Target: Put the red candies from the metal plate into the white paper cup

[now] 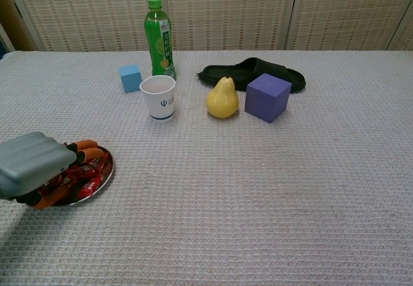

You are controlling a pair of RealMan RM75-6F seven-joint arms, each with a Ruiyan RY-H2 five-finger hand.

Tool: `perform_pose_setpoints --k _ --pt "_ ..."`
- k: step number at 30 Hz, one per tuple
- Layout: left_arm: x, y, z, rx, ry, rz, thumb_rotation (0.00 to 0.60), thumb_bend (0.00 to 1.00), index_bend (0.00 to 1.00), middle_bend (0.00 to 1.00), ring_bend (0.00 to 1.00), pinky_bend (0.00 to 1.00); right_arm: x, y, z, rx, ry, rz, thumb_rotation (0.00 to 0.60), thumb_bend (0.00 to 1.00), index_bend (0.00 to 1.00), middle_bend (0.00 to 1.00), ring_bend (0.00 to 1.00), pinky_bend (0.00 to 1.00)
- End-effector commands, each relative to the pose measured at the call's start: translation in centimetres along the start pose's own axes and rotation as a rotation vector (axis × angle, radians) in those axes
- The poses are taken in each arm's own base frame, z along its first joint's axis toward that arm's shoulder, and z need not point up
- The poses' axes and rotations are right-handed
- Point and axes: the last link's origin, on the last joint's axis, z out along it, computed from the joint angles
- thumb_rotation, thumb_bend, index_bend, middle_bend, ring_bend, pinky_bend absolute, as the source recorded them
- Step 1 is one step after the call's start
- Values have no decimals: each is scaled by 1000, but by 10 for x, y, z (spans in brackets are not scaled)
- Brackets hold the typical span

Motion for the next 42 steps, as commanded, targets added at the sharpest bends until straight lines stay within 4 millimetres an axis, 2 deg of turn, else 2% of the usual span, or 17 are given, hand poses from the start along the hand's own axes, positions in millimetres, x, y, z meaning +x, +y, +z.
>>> perform_pose_setpoints --k 1,4,10,19,33,42 --pt "0 -1 0 6 0 9 600 366 267 210 754 1000 0 0 0 -2 0 0 600 47 0 0 0 0" --pt "-3 -1 1 5 -7 11 600 366 364 321 754 1000 0 0 1 -2 -1 -1 600 46 0 0 0 0" --pt "-5 2 2 3 19 14 600 361 474 462 761 1000 0 0 0 -2 0 -1 600 47 0 0 0 0" --pt "-6 3 -1 4 78 4 600 376 576 622 780 1000 -1 0 1 0 -5 -2 600 47 0 0 0 0" --pt "-7 -2 -5 14 130 -15 600 411 661 723 791 1000 -2 -2 1 2 -11 -8 600 48 0 0 0 0" --pt "11 -7 -6 28 191 -52 600 494 705 762 811 1000 -2 -1 2 -1 -11 -7 600 46 0 0 0 0"
